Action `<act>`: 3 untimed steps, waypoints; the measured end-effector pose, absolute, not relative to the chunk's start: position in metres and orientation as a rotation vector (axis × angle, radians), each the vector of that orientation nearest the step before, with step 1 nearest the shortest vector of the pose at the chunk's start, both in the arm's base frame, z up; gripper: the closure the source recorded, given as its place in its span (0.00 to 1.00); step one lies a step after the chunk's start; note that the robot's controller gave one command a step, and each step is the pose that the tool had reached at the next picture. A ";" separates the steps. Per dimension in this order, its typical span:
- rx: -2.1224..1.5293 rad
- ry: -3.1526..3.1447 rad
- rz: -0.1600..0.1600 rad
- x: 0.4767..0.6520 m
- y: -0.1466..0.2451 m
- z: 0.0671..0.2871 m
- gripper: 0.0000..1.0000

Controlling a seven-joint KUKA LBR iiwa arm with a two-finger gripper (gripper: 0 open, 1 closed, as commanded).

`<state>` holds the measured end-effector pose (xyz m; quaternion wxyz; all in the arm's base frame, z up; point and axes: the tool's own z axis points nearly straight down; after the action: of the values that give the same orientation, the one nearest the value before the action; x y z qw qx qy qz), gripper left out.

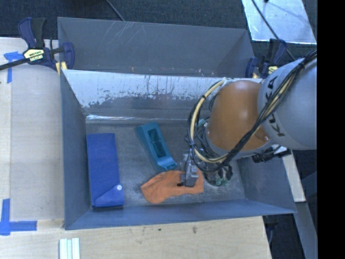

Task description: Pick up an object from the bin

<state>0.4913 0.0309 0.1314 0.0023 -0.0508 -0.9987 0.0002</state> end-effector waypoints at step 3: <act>-0.056 -3.139 -0.006 0.498 -0.013 0.067 1.00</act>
Offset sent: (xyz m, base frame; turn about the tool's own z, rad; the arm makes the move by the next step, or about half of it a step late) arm 0.0013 -0.0187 -0.0608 0.0028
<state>0.4980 -0.0132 0.0669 0.0010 -0.0178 -0.9998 -0.0019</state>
